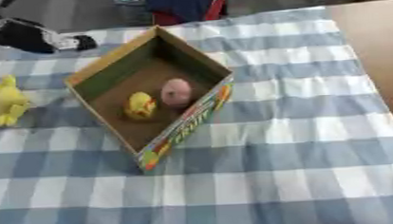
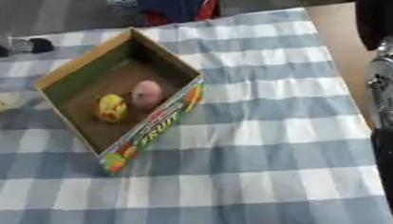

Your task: Pick up objects on the table and place them in the box.

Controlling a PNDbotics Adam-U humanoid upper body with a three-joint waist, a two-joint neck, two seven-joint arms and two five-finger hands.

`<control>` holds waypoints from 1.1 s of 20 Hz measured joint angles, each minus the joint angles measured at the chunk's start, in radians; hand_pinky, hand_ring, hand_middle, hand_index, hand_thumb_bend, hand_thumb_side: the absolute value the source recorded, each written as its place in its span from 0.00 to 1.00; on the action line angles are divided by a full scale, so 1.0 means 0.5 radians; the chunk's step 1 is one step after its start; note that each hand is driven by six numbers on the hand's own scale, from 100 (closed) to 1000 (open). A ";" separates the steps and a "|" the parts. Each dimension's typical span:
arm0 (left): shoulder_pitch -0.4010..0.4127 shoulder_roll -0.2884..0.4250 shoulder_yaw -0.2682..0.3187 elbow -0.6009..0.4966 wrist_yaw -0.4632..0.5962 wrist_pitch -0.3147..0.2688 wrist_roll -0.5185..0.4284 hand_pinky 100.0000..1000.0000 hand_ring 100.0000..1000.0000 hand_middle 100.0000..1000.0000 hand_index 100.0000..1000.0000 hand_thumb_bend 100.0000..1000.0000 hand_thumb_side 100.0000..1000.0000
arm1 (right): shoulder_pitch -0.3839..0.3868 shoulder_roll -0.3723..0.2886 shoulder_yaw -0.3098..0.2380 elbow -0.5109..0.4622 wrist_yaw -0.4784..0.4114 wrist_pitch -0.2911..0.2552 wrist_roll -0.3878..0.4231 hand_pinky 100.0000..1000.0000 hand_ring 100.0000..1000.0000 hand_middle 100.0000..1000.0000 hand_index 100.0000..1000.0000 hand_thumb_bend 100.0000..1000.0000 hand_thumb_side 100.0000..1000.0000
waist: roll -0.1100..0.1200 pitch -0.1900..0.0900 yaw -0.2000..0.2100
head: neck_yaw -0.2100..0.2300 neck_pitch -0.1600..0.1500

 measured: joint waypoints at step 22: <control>0.221 0.322 0.125 0.571 0.216 -0.337 -0.489 0.39 0.80 0.80 0.94 0.84 0.56 | 0.033 -0.015 -0.029 0.000 0.018 0.002 -0.054 0.64 0.69 0.62 0.84 0.00 0.93 | -0.037 -0.024 0.021 | 0.054 -0.002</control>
